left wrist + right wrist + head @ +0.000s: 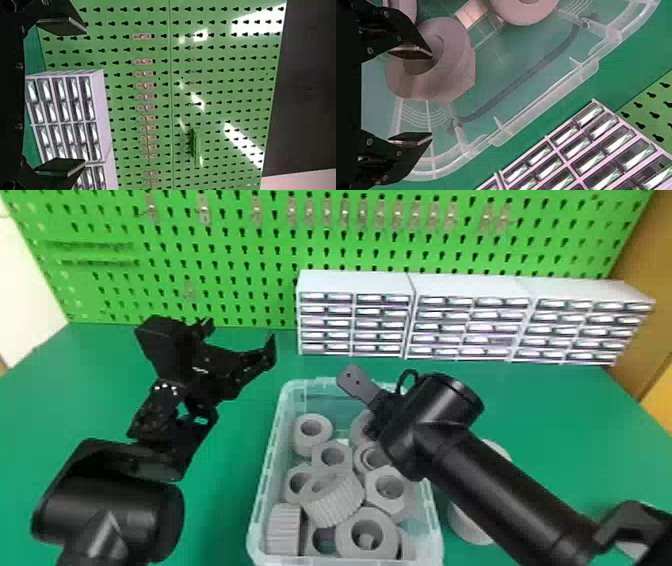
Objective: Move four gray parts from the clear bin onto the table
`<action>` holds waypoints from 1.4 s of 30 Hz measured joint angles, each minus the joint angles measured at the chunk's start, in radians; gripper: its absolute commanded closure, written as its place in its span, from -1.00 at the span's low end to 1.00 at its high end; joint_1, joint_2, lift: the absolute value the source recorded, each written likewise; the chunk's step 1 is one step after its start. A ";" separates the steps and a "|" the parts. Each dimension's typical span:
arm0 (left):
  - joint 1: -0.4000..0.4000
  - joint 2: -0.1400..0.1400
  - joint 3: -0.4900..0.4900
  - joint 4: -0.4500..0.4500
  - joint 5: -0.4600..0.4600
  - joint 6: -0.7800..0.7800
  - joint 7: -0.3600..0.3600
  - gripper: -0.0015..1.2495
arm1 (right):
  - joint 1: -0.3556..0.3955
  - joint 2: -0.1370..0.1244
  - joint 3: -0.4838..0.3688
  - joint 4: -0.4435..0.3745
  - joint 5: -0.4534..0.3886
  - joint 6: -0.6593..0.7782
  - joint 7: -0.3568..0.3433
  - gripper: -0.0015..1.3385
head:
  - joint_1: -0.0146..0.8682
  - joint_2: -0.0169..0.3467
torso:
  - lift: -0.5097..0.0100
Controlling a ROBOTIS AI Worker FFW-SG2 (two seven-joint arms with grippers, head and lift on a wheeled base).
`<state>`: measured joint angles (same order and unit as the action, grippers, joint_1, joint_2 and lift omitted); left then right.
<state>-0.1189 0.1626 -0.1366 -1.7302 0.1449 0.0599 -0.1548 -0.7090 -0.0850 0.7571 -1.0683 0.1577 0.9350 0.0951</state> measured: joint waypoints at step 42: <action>-0.036 0.023 -0.026 0.000 0.009 0.000 -0.003 -0.81 | 0.005 -0.004 0.091 0.077 0.047 -0.054 0.013 -0.22 | 0.57 -0.72 | 0.77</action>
<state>-0.1554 0.1856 -0.1622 -1.7304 0.1538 0.0598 -0.1580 -0.7039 -0.0886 0.8479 -0.9913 0.2047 0.8813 0.1077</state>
